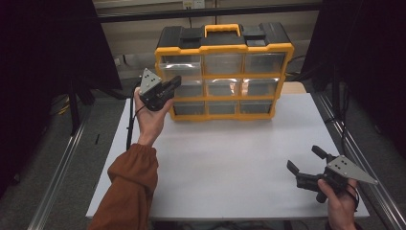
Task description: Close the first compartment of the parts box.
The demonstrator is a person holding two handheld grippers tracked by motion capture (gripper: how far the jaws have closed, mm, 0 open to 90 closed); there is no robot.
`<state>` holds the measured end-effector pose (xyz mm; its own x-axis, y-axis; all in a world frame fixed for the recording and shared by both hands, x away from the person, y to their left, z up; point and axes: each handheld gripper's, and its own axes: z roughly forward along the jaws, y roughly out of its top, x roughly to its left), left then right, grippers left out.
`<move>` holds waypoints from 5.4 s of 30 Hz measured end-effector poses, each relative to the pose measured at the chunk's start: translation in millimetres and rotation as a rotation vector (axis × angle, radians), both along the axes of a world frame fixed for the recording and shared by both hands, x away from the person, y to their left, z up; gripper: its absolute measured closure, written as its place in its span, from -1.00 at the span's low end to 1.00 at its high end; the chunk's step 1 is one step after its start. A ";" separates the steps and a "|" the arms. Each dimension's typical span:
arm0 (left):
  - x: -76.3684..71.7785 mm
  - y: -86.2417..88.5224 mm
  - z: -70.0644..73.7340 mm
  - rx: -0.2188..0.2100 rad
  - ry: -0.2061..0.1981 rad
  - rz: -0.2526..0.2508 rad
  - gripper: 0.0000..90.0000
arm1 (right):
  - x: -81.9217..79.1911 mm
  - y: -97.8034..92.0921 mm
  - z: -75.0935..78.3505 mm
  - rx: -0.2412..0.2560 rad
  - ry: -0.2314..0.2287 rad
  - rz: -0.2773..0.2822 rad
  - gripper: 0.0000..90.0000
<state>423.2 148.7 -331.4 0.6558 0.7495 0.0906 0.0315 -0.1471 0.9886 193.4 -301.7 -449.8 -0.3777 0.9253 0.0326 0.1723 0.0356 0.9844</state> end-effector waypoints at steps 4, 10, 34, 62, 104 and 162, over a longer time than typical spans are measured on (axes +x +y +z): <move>1.8 -0.6 0.4 0.001 0.002 0.003 0.97 | -0.2 -0.1 0.0 0.001 0.001 -0.001 -0.99; 3.4 -1.2 1.7 0.004 -0.002 0.004 0.97 | 0.0 -0.1 -0.1 -0.001 0.000 0.000 -0.99; 11.5 -3.6 0.0 -0.013 -0.002 0.018 0.97 | -0.3 0.3 -0.2 -0.002 0.005 0.000 -0.99; 21.4 -6.4 2.3 0.010 0.005 0.029 0.98 | -0.6 0.3 -0.3 -0.003 0.004 0.003 -0.99; 36.7 -9.0 4.9 0.045 -0.007 0.054 0.98 | 1.2 -1.4 -1.7 -0.002 0.013 0.011 -0.99; -20.6 10.4 -26.0 -0.041 0.016 0.067 -0.95 | 1.5 2.8 -0.7 -0.011 0.015 0.021 -0.99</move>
